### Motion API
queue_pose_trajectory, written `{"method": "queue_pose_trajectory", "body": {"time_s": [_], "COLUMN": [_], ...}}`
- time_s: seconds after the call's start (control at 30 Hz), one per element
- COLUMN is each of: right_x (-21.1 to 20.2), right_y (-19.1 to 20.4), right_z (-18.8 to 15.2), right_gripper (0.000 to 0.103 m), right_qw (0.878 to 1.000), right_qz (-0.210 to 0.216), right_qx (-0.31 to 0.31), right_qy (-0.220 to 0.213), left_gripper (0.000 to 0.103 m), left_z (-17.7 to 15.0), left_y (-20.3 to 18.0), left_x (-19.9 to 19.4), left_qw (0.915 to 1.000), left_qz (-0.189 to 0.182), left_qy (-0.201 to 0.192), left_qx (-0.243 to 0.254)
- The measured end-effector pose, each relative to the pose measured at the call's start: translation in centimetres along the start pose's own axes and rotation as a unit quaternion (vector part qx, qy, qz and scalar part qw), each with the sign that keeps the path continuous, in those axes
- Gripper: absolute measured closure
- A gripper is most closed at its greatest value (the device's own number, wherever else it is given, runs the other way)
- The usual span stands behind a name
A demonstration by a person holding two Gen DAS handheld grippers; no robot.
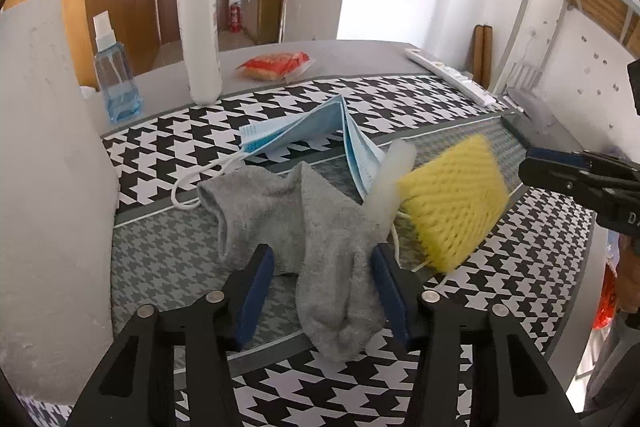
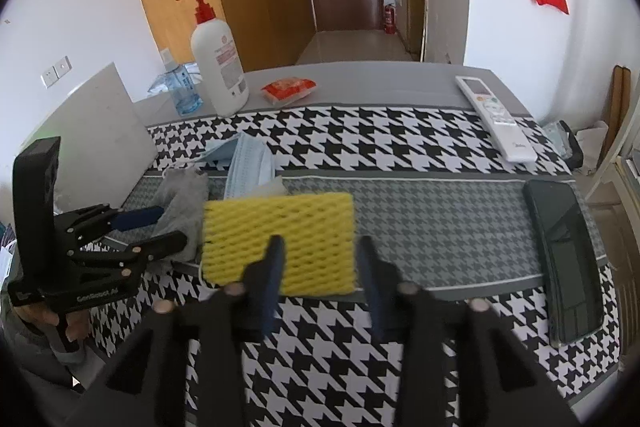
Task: Organize soft objects
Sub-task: 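Grasp and lift the yellow foam mesh sponge with the right tool while the left tool holds the grey cloth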
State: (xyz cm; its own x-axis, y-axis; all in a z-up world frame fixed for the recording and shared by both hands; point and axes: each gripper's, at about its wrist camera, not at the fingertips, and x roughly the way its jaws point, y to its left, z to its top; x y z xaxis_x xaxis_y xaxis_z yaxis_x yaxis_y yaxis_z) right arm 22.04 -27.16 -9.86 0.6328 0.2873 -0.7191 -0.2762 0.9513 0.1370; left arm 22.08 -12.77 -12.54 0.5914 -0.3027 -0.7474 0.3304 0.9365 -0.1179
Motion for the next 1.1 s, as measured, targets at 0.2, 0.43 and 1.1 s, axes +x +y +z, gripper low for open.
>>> {"method": "queue_pose_trajectory", "body": {"time_s": [0.2,0.43,1.1], "right_x": [0.4,1.8,5.5], "right_y": [0.6,1.8,3.1], "right_z": [-0.2,-0.8,-0.7], "right_gripper": [0.057,0.044,0.036], "right_qw": [1.0,0.999,0.996], "right_qz": [0.009,0.027,-0.006], "right_qx": [-0.013,-0.028,-0.065], "right_qy": [0.004,0.02,0.053], "left_gripper": [0.07,0.087,0.089], "left_z": [0.0,-0.2,-0.3], "left_y": [-0.3,-0.3,0.7], "left_x": [0.3,0.0,-1.4], "left_qw": [1.0,0.9998,0.9986], "left_qz": [-0.004,-0.018,-0.038], "left_qy": [0.003,-0.009,-0.032], "left_qx": [0.005,0.004,-0.019]}}
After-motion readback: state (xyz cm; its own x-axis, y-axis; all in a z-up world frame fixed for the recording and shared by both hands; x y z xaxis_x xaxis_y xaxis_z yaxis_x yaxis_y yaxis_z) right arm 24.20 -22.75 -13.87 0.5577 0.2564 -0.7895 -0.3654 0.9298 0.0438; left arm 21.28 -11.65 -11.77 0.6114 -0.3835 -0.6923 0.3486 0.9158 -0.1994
